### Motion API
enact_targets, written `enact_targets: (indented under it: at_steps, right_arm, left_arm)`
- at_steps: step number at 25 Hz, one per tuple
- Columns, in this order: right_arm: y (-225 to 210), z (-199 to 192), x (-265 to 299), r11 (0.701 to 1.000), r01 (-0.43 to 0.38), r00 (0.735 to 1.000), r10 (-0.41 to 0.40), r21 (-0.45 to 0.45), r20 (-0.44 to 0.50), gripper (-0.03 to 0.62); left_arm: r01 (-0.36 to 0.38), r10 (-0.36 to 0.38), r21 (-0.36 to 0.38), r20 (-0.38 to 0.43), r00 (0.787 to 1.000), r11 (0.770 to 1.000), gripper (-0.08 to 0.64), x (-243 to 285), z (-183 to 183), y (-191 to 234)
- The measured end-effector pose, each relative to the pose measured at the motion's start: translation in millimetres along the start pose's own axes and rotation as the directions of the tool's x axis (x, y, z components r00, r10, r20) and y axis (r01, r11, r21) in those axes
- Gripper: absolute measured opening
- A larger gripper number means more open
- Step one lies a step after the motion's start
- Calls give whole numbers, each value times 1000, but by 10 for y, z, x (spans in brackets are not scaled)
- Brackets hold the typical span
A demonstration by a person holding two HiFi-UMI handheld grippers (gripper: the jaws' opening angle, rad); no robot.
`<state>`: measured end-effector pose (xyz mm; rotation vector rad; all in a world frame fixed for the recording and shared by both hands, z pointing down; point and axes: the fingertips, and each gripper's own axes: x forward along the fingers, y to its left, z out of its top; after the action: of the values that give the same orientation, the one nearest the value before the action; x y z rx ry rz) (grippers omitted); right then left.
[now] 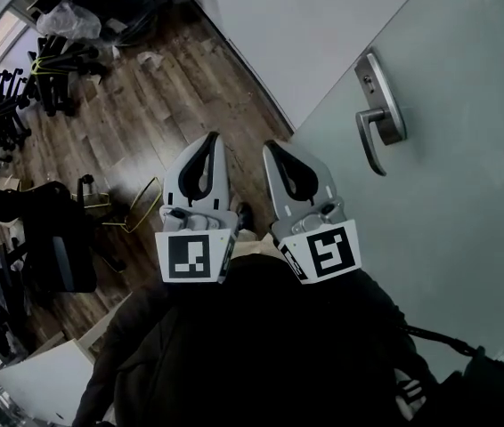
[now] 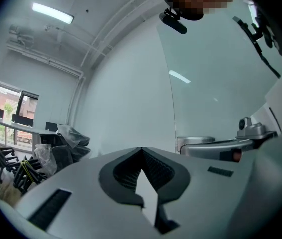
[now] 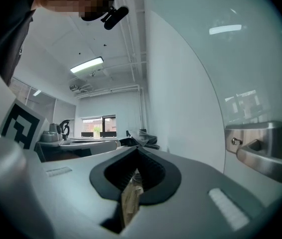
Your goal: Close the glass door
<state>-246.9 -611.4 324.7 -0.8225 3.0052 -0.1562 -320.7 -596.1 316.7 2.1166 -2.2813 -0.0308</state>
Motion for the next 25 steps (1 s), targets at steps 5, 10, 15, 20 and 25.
enact_targets:
  at_steps: [5,10,15,20,25]
  right_arm:
    - [-285,43,65,999,47,999,-47,2,14,2]
    - [-493,164,87,999,52,998,-51,-12,30,2]
    - [-721,552,63,994,81,991,-72,-80,112,4]
    - [-1070,685,-96,972,183,979,-167,-146,117,23]
    - [-1282,658,-419,951,235,972,-226,-200,63,37]
  left_arm:
    - [67,-67,4,-11,998,998,-3,322,-60,-138]
    - [110,-110,4,8,994,994,-3,610,19,-324]
    - [135,-134,-13,62,989,991,-3,923,273,-474]
    - [219,-215,-30,103,971,975,-3,1189,340,-735]
    - [318,-313,-53,94,945,947,-3,1311,322,-1200]
